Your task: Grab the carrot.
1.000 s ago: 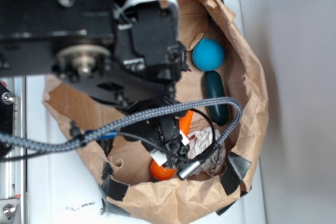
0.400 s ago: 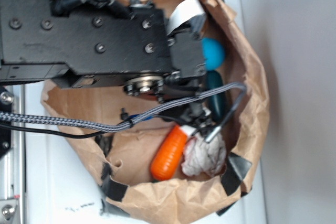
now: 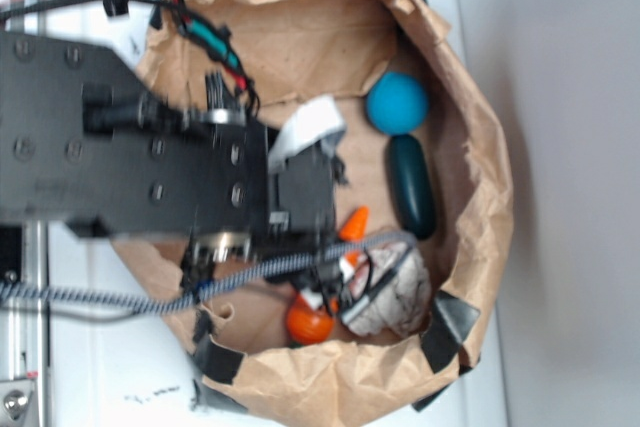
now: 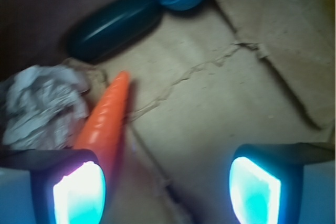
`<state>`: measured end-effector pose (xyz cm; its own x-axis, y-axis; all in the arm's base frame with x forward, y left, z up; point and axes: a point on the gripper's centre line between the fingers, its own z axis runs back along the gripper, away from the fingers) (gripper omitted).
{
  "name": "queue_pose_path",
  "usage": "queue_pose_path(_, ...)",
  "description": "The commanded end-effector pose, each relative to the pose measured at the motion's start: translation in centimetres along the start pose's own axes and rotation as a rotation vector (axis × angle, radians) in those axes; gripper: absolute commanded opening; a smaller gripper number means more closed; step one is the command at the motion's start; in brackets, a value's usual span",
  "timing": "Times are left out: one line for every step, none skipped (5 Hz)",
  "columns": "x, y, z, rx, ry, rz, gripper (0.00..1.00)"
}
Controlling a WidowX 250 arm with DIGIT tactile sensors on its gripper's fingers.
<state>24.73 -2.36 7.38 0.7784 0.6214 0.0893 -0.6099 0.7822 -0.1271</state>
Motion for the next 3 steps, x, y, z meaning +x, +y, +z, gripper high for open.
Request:
queue_pose_path(0.0,-1.8,-0.2,-0.061,0.006,0.016,1.00)
queue_pose_path(-0.5,-2.3,-1.8,-0.076,0.036,0.022,1.00)
queue_pose_path(-0.4,-2.8,-2.9,-0.104,0.082,0.039,1.00)
